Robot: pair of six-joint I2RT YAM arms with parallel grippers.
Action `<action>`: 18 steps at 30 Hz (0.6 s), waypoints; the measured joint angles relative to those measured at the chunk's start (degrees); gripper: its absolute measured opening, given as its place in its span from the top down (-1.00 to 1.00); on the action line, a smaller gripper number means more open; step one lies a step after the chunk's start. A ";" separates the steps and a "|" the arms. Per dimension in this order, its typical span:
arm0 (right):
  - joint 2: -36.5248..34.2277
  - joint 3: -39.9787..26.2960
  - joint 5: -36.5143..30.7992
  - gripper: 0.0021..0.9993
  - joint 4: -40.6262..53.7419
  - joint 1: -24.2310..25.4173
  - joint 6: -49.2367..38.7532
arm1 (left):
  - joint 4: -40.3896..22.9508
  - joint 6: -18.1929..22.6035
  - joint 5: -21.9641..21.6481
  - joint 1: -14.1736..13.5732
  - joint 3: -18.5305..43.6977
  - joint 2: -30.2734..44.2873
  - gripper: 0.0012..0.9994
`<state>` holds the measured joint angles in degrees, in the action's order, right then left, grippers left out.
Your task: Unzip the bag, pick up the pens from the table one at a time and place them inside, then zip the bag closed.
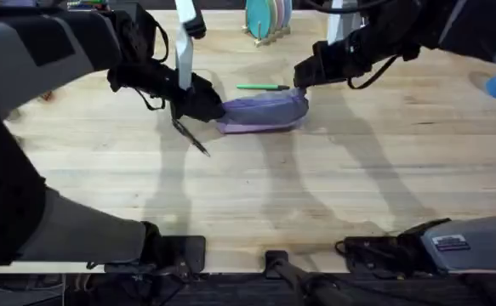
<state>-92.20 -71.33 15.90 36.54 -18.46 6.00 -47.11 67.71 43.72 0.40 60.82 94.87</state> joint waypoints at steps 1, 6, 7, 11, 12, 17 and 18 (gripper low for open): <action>-0.02 0.00 -0.04 0.94 0.17 -0.18 0.00 | 0.00 0.02 -0.02 0.00 0.00 0.00 0.92; -0.02 -0.02 -0.09 0.94 0.35 -1.20 -0.02 | 0.00 0.02 -0.24 0.07 0.00 0.00 0.92; -0.02 -0.15 0.41 0.94 0.30 -1.48 -0.04 | 0.15 0.01 -0.01 0.04 0.00 0.00 0.92; -0.02 -0.80 0.86 0.94 0.15 -3.07 -0.02 | 0.31 0.02 0.02 -0.06 0.00 0.00 0.92; 0.00 -0.90 0.87 0.94 0.11 -3.36 -0.03 | 0.31 0.02 0.02 -0.05 0.00 0.00 0.92; 0.00 -0.94 0.85 0.94 0.17 -4.98 0.00 | 0.31 0.02 0.00 -0.06 0.00 0.00 0.92; -0.02 -0.94 0.84 0.94 0.15 -5.41 0.04 | 0.31 0.02 0.00 -0.05 0.00 0.00 0.92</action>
<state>-92.23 -72.27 16.74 36.69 -23.87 6.04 -46.81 67.72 43.72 0.35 60.82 94.87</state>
